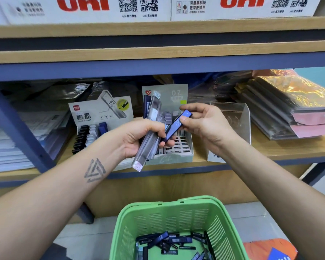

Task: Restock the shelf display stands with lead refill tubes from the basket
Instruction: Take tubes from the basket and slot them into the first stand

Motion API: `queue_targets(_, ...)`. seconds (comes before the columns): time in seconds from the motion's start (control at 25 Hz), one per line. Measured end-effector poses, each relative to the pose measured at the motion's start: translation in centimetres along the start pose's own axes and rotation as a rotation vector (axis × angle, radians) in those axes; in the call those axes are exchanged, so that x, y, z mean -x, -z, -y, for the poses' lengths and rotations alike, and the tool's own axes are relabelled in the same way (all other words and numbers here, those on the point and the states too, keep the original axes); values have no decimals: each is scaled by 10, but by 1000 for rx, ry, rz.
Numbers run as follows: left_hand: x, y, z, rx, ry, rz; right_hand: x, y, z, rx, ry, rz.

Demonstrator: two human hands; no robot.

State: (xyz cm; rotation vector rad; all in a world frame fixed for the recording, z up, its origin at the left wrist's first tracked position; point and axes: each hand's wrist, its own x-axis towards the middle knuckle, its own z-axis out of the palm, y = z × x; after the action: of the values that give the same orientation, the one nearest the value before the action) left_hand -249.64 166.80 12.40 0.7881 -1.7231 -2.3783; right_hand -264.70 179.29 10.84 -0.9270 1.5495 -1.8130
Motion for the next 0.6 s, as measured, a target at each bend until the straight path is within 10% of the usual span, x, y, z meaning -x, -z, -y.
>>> queue_targets(0.6,82,150,-18,133,-32,-414,-46,-149,-36,714,348,56)
